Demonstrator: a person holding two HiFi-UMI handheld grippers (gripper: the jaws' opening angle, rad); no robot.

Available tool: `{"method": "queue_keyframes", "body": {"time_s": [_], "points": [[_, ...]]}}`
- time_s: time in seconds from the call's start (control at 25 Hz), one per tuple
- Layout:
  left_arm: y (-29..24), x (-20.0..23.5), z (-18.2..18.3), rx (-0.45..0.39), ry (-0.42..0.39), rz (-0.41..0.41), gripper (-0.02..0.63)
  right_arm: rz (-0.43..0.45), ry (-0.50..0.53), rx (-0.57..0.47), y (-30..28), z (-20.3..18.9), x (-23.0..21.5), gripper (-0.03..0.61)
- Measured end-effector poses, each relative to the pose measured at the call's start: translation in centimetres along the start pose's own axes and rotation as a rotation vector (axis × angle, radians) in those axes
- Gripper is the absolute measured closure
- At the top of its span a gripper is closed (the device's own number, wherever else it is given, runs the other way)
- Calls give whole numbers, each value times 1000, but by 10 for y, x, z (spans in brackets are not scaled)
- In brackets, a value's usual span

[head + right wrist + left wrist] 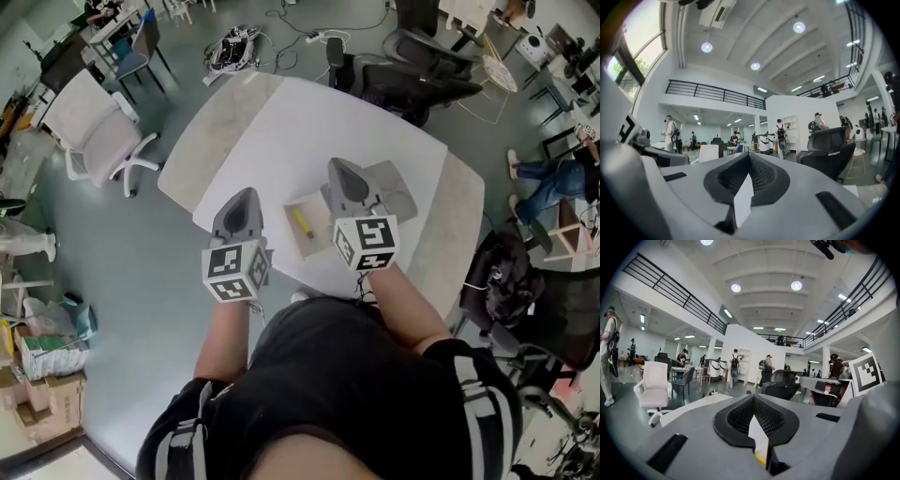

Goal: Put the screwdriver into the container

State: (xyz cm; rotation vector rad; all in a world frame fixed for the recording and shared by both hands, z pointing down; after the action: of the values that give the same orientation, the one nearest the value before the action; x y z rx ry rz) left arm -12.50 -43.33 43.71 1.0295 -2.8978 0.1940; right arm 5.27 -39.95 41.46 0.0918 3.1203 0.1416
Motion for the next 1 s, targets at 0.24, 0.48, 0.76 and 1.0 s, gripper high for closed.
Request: {"method": "queue_keyframes", "body": {"time_s": [0.24, 0.48, 0.76, 1.0], "points": [[1, -14, 23, -69, -35, -26, 607, -63, 10, -96, 24, 27, -20, 566], [6, -16, 16, -64, -34, -29, 607, -52, 61, -55, 32, 14, -9, 567], [9, -22, 20, -76, -40, -41, 607, -42, 29, -38, 34, 13, -9, 566], [13, -21, 24, -80, -65, -39, 607, -28, 35, -33, 33, 12, -2, 566]]}}
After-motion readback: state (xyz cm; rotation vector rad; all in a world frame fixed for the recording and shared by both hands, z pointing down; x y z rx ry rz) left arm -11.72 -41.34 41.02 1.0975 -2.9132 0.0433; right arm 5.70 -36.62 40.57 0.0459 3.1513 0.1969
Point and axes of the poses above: the fingertips, and each gripper's own axes: y backward along the fingers, x to its left, z out of its top, the point moved 3 cm from there along y, backward along the fingers, and after that the axes turned 5 degrees about -x, right-handed, at the moved point
